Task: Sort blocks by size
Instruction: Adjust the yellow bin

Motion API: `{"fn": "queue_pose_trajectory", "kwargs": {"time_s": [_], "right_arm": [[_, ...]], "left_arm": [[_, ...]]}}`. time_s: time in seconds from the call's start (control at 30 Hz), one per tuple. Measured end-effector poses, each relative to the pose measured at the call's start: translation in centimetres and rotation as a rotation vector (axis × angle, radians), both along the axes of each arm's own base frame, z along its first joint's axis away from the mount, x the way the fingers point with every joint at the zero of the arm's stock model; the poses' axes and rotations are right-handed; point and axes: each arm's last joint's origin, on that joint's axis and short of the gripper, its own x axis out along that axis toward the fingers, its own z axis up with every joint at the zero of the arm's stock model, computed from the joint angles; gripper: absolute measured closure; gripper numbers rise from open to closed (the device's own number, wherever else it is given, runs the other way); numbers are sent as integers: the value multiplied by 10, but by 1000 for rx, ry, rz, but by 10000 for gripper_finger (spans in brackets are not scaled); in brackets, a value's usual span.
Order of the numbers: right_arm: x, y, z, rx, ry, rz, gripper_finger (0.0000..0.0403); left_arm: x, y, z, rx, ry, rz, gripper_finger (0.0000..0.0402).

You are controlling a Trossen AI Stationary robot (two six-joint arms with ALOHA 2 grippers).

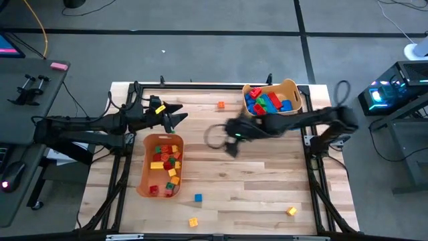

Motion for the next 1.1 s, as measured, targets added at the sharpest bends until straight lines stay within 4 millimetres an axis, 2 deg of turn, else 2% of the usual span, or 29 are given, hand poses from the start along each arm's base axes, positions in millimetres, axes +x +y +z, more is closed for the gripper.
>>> {"fn": "queue_pose_trajectory", "kwargs": {"time_s": [0.1, 0.23, 0.37, 0.53, 0.7, 0.93, 1.1], "right_arm": [[-59, -4, -25, 61, 73, -189, 59], [-135, -8, -56, 176, 185, -555, 61], [-181, -17, -70, 240, 274, -935, 61], [-200, -38, -83, 177, 383, -1161, 61], [-203, -64, -92, 87, 393, -1301, 61], [-203, -92, -105, 17, 488, -1308, 69], [-196, -107, -120, 46, 533, -1254, 118]], "left_arm": [[0, 0, 0, 0, 0, 1, 51], [0, 1, 0, 2, 0, 21, 51], [-1, 2, 0, 6, -1, 59, 51], [-1, 2, 0, 10, -1, 79, 51], [-1, 2, 0, 15, 0, 79, 51], [-1, 2, 0, 13, -1, 79, 51], [-1, 2, 0, 12, -1, 79, 51]]}}
